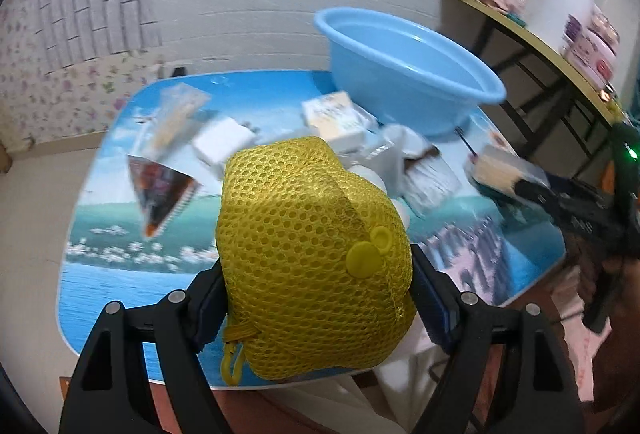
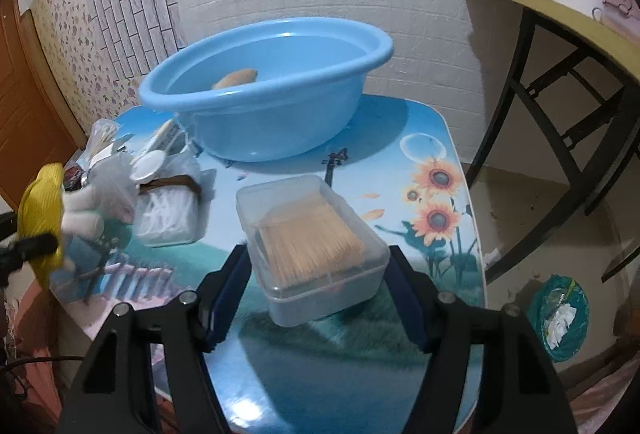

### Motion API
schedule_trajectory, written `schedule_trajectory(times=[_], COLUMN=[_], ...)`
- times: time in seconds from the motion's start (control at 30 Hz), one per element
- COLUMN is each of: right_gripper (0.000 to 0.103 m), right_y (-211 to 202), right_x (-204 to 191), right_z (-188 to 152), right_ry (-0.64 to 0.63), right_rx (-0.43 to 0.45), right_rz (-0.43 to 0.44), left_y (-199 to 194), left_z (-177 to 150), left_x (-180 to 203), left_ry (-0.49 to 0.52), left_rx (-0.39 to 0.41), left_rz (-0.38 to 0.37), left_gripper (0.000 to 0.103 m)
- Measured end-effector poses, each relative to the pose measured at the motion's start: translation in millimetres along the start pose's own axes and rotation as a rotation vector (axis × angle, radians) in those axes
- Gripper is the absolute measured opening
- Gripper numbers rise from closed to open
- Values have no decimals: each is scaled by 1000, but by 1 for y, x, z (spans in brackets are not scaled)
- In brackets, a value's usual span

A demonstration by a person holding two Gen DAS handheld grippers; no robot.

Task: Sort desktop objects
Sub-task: 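Grasp the yellow hat with the left gripper while the right gripper grasps the toothpick box, then lift the yellow hat and the toothpick box and carry them over the basin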

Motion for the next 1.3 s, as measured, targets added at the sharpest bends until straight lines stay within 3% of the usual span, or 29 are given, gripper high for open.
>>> schedule_trajectory(times=[0.3,0.63,1.3], right_gripper=[66,66,66], right_y=[-7,7,25], right_x=[-27,-39,-47], right_z=[-12,-26,-30], right_ry=[-7,-26,-68], right_rx=[-41,-110,-138], right_rz=[-11,-11,-29], left_y=[8,20,35], left_z=[-3,-12,-16], left_x=[-19,-18,-22], left_ry=[-15,7,12], left_rx=[-21,-56,-52], left_rz=[80,101,107], left_gripper=[81,84,90])
Point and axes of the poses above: each gripper's, at about its wrist camera, not at the fingertips, and y roughly the way its jaws point, x to its right, z to its top, the point moved 3 cm from there along y, roughly the way its jaws point, and after that the axes turned 14 degrees about z, right-handed, at the moved point
